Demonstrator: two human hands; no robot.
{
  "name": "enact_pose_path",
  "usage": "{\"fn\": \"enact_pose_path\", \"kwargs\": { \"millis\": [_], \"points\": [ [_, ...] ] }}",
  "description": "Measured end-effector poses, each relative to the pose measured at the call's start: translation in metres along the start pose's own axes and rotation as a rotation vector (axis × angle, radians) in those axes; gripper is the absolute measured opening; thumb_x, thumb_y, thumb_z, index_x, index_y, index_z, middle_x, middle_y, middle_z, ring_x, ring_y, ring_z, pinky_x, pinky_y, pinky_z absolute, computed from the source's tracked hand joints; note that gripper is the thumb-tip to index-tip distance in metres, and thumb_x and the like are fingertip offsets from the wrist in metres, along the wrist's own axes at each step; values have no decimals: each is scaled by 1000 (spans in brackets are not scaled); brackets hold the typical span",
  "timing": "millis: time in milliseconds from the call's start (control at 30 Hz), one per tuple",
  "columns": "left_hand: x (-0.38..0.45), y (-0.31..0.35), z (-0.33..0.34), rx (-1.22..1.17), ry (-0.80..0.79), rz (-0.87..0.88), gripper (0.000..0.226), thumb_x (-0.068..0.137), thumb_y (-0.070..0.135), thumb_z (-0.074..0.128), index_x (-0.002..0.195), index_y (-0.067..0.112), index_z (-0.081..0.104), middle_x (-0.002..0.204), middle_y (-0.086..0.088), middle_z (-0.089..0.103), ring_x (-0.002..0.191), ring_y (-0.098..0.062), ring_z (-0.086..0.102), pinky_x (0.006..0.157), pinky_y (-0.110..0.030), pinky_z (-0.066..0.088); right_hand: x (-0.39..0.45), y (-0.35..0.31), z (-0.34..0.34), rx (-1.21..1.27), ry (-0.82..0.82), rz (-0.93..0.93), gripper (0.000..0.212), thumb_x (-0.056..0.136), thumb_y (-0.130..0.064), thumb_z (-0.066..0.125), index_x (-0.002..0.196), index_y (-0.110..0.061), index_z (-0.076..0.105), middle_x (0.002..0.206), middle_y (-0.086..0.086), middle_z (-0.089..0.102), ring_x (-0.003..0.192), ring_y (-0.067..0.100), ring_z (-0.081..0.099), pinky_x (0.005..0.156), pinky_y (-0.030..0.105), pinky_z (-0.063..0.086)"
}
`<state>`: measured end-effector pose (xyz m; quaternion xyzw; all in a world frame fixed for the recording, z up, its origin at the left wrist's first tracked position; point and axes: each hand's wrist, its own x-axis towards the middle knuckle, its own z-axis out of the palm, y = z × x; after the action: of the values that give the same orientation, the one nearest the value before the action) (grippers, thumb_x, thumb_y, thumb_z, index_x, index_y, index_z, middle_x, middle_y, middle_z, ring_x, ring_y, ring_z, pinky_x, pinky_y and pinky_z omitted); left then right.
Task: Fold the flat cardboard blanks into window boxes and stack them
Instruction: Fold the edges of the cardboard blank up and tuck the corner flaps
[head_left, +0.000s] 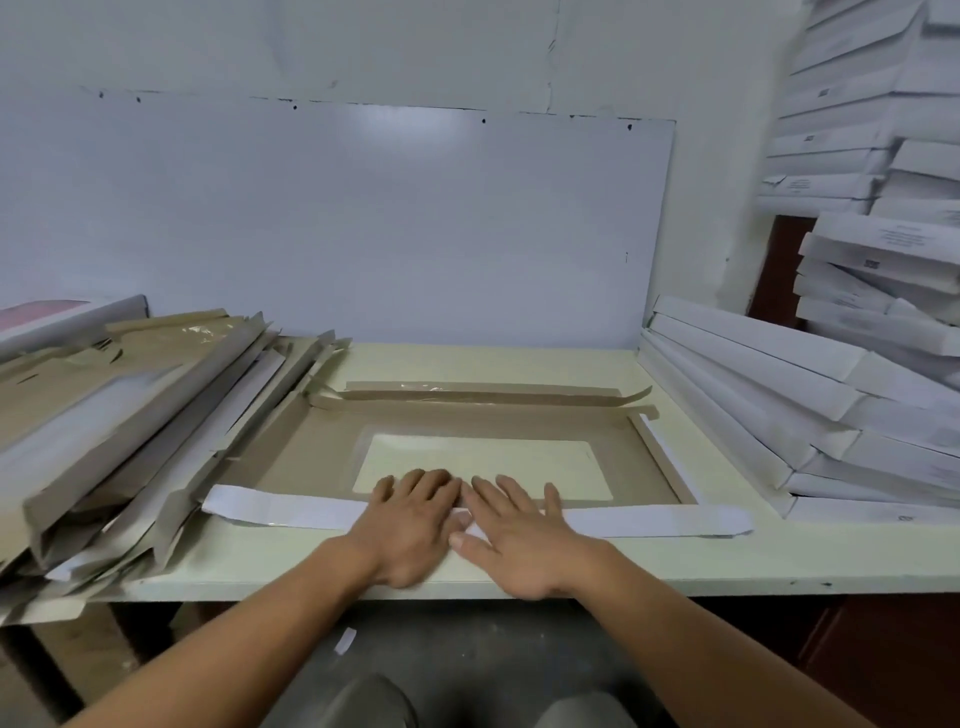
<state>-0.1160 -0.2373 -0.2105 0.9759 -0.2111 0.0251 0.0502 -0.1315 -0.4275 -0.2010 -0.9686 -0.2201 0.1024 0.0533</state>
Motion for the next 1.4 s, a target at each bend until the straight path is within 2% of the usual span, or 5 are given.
{"fn": "enact_pose_path", "kwargs": {
  "millis": [433,733,900,1200,1400],
  "points": [
    [-27,-99,-15,81,-116,-321,76,86,75,-5,152,38,-16,163,10,-16,148,-14,-21,118,-53,-11,-61,134,-22,-186,99,132,57,104,-53,13,157,-32,16,162,-9,11,149,14,9,119,36,11],
    [-54,5,-26,33,162,-36,68,100,55,26,148,44,-21,161,8,-22,149,-17,-21,121,-46,-2,-82,97,-45,-129,34,15,26,99,-53,37,87,-30,38,80,-7,51,75,17,48,64,35,36],
    [-80,77,-28,-100,323,399,72,81,60,60,142,25,43,134,-3,49,125,-24,48,97,-37,45,-41,23,-40,135,62,-21,29,100,-32,45,74,-21,40,79,-1,50,77,22,46,60,32,31],
    [-87,54,-11,200,285,419,54,70,57,56,109,23,72,112,2,69,102,-18,67,94,-36,53,31,-59,-31,1457,11,140,17,97,-25,60,102,-10,64,85,7,73,78,23,74,73,33,61],
    [-83,13,-24,147,242,162,37,92,51,37,104,31,65,108,13,66,93,-17,63,76,-30,51,18,-33,-26,726,238,-21,38,96,-45,51,83,-11,64,80,2,65,68,12,55,73,41,53]
  ]
}}
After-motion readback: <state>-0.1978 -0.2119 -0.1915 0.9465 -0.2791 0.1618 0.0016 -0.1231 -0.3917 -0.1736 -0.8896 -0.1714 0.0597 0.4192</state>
